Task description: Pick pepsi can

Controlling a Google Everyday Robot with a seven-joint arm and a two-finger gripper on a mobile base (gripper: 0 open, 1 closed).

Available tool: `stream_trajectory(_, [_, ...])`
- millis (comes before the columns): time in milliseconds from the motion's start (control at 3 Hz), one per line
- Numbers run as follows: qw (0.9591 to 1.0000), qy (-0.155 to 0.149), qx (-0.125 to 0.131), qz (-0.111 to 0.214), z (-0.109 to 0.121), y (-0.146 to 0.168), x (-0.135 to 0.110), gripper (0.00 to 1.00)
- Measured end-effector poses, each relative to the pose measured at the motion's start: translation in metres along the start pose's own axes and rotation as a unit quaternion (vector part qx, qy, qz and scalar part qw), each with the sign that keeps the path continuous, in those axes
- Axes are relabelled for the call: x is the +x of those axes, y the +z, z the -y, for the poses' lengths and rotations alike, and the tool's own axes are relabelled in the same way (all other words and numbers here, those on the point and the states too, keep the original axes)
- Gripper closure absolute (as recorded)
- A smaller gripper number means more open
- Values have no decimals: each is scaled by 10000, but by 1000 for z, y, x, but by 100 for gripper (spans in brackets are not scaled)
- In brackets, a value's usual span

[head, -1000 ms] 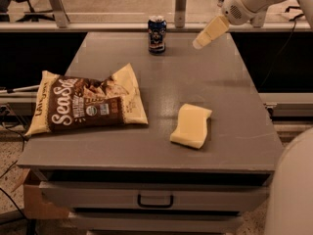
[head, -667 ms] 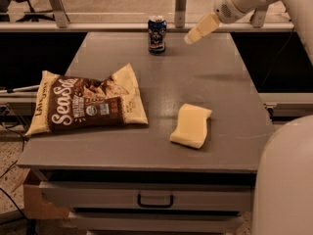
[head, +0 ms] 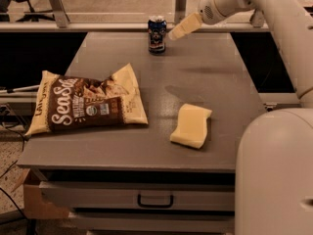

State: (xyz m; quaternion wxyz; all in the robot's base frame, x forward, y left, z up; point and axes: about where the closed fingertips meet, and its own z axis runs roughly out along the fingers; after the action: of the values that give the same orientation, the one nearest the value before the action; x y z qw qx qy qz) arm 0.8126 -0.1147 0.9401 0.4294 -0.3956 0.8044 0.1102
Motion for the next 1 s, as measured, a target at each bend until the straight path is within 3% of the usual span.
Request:
stream_trajectory(333, [9995, 41, -290, 141, -15, 22, -12, 0])
stream_trajectory(1000, [9963, -13, -851, 99, -45, 72, -25, 0])
